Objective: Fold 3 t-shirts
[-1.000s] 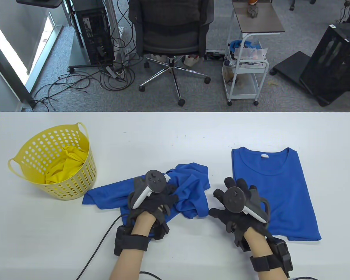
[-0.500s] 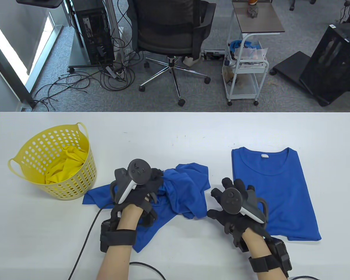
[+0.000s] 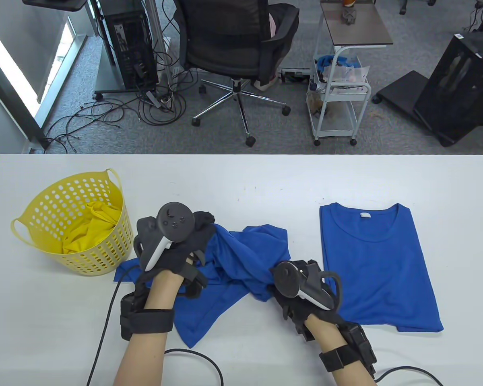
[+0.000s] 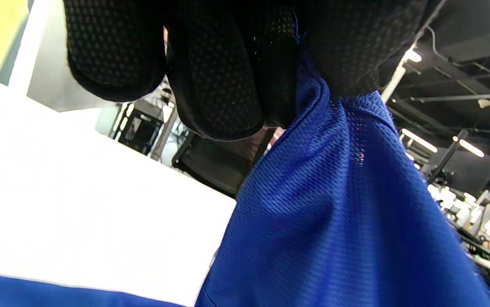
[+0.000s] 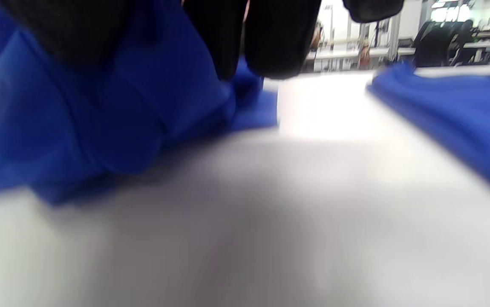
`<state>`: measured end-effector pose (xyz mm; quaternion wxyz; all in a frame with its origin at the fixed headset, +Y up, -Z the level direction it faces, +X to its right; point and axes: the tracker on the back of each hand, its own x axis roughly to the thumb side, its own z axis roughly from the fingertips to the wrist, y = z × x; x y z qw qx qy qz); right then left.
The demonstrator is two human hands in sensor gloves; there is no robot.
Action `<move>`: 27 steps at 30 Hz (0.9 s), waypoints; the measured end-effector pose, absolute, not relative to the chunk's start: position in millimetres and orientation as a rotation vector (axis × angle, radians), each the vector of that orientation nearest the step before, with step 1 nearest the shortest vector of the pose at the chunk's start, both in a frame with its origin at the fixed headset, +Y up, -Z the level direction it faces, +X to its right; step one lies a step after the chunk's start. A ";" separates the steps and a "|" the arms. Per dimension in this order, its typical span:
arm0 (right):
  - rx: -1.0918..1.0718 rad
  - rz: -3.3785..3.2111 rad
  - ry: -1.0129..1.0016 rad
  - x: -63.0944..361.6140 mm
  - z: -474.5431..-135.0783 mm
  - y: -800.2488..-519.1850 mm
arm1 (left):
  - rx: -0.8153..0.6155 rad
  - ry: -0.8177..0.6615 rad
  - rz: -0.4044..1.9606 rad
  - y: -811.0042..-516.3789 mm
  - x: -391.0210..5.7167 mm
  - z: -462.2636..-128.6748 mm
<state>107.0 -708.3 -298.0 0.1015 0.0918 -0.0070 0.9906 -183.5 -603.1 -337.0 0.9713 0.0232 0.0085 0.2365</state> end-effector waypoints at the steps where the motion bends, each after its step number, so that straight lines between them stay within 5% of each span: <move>1: 0.235 2.899 -0.060 114.6 -300.8 -691.1 | 0.059 0.025 0.494 -597.2 -189.5 -336.0; 8: 0.154 2.774 -0.405 142.0 -299.3 -546.4 | 0.180 0.002 0.564 -536.9 -216.4 -318.0; 14: 0.153 2.761 -0.596 131.3 -297.5 -481.8 | 0.304 -0.006 0.597 -485.9 -234.5 -294.8; 17: 0.137 2.773 -0.544 125.0 -309.2 -492.2 | 0.309 0.000 0.572 -482.5 -240.9 -291.2; 27: 0.140 2.846 -0.227 109.3 -355.8 -613.5 | 0.172 0.037 0.444 -528.3 -242.7 -314.5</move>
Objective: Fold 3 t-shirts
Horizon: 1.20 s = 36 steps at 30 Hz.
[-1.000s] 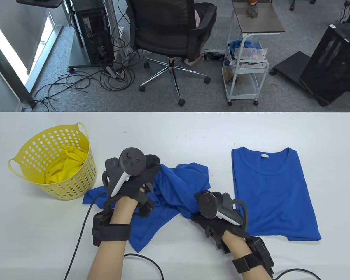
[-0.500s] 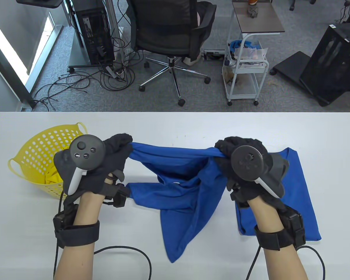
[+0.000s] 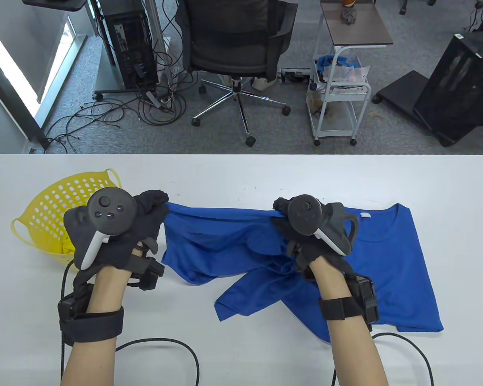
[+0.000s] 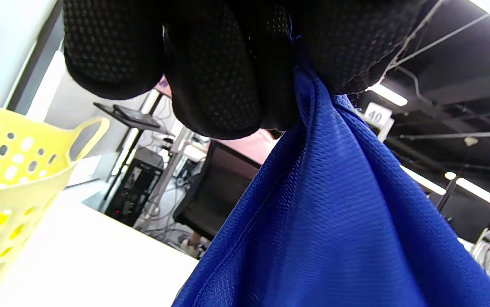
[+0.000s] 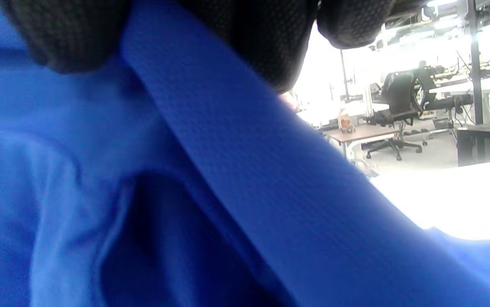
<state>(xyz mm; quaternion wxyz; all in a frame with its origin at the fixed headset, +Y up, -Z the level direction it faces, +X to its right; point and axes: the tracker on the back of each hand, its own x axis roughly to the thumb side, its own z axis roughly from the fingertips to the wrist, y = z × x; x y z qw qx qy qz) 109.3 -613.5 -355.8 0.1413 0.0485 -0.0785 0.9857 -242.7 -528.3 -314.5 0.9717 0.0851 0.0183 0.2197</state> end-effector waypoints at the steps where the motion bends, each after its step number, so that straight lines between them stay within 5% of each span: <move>1: 0.140 2.852 -0.220 110.7 -355.9 -616.8 | 0.170 0.044 0.437 -529.9 -243.2 -315.7; 10: 0.206 2.934 -0.146 155.6 -324.9 -658.4 | 0.160 0.146 0.382 -549.4 -265.3 -333.2; 18: 0.223 3.149 0.274 152.2 -317.7 -723.1 | 0.149 0.168 0.364 -556.5 -269.4 -333.1; 27: 0.168 3.315 0.332 137.4 -324.3 -747.9 | 0.145 0.174 0.341 -554.2 -273.2 -329.9; 31: 0.151 3.303 0.320 139.9 -325.8 -745.4 | 0.138 0.181 0.330 -556.8 -279.7 -327.2; 36: 0.111 3.165 0.154 162.0 -316.7 -692.1 | 0.141 0.207 0.326 -555.3 -293.8 -321.8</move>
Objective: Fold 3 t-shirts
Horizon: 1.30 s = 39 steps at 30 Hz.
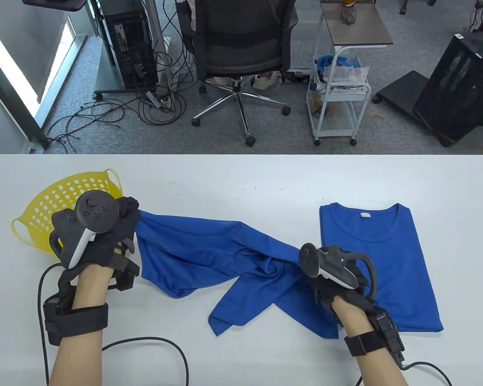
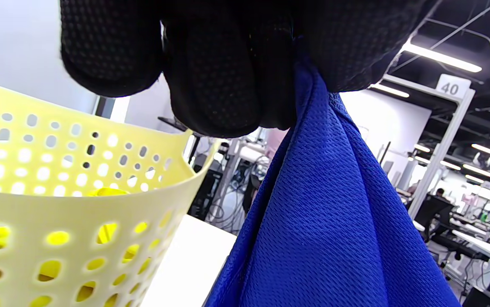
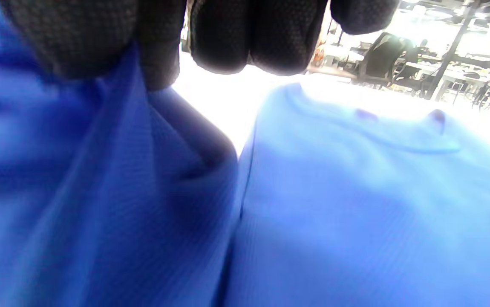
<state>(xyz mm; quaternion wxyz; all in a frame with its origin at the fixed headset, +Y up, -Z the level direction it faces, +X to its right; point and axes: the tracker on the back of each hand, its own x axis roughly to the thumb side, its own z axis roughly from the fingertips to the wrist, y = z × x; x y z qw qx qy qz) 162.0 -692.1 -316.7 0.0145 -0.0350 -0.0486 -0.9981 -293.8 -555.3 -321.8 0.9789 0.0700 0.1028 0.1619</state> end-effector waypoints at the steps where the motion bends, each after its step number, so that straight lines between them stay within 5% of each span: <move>1: -0.107 -3.142 -0.126 167.0 -314.0 -679.1 | 0.139 0.213 0.323 -554.1 -296.2 -320.0; 8: -0.112 -3.281 -0.038 201.0 -289.4 -598.3 | 0.104 0.201 0.341 -545.8 -298.1 -303.7; 18: -0.183 -3.084 -0.279 199.8 -274.8 -625.5 | -0.069 0.120 0.182 -569.8 -261.3 -295.5; 21: -0.154 -3.044 -0.432 199.6 -297.3 -624.7 | -0.124 0.118 0.186 -568.0 -260.4 -317.4; 25: 0.042 -2.971 -0.596 203.5 -388.0 -612.0 | -0.206 0.143 0.170 -555.2 -253.0 -404.6; 27: 0.243 -2.924 -0.392 204.3 -451.5 -575.7 | -0.154 0.242 0.215 -524.6 -257.6 -465.9; 30: 0.452 -2.905 0.148 207.9 -496.9 -497.1 | 0.181 0.352 0.395 -457.7 -273.9 -504.0; 32: 0.616 -2.915 0.574 212.1 -494.5 -445.3 | 0.446 0.371 0.476 -409.3 -288.9 -501.9; 34: 0.632 -2.924 0.717 219.8 -483.9 -408.5 | 0.574 0.373 0.511 -387.4 -306.0 -489.3; 36: 0.619 -2.953 0.623 226.6 -466.0 -394.9 | 0.542 0.358 0.539 -387.1 -320.1 -476.5; 39: 0.322 -2.927 0.771 230.4 -422.7 -398.6 | 0.444 0.336 0.533 -407.5 -331.2 -446.4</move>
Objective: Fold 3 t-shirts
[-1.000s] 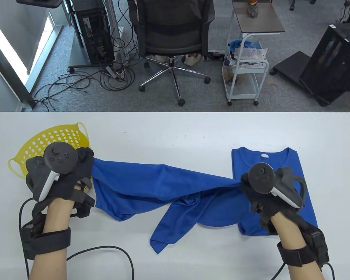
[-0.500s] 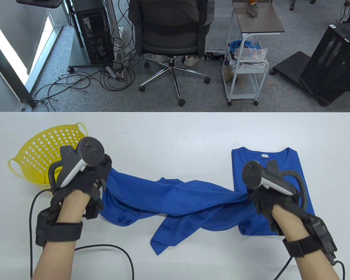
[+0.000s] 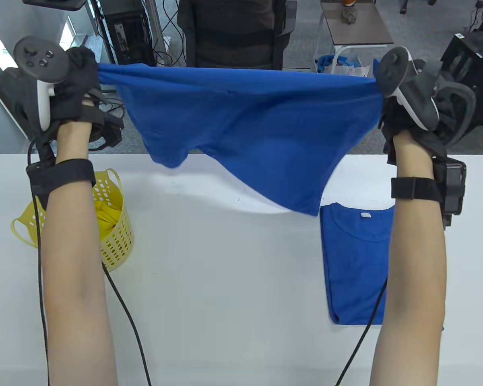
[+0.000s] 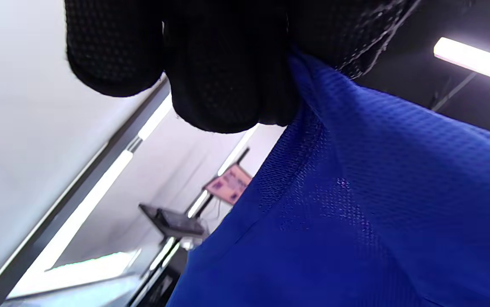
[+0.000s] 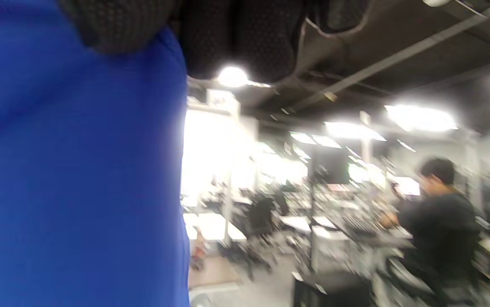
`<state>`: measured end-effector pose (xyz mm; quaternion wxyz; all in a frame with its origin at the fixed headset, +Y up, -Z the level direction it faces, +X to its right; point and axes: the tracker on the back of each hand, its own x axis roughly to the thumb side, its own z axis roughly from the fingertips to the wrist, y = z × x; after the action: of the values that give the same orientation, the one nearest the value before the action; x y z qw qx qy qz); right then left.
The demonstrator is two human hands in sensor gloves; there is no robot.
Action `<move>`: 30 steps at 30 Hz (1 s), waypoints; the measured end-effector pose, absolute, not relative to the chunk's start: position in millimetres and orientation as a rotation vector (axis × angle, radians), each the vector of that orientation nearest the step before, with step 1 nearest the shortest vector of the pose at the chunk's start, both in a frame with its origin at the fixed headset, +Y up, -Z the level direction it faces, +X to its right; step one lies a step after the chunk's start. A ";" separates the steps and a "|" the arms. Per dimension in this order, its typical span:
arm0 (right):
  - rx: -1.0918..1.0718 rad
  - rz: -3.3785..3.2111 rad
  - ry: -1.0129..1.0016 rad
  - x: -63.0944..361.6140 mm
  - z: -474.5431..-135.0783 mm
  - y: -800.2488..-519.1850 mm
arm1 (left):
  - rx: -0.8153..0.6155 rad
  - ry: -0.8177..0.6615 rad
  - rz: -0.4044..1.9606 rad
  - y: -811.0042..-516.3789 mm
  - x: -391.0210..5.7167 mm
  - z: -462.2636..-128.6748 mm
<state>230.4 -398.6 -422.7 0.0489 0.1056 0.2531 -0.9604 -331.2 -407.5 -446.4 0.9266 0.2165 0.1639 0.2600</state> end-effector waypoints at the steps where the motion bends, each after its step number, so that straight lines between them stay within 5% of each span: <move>1: 0.261 -2.913 0.719 229.5 -410.8 -404.5 | 0.426 0.334 0.524 -414.2 -331.7 -437.1; 6: 0.149 -2.885 0.325 225.2 -348.0 -471.3 | 0.194 0.289 0.403 -481.2 -323.5 -370.0; 15: -0.057 -3.025 -0.258 234.1 -281.0 -674.4 | -0.234 0.346 0.140 -677.5 -308.0 -293.6; 19: -0.076 -3.085 -0.281 242.5 -277.9 -697.9 | -0.279 0.246 0.104 -699.4 -306.5 -288.8; 25: -0.039 -3.303 -0.028 249.8 -285.7 -712.3 | -0.381 0.142 0.063 -720.4 -302.9 -278.6; 30: -0.018 -3.191 0.007 252.3 -279.2 -707.6 | -0.524 0.126 0.024 -759.4 -324.3 -274.5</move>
<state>252.3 -707.6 -279.2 -0.0247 -0.0056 0.0020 -0.9997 -324.3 -759.4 -274.5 0.9639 -0.2587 0.0623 0.0120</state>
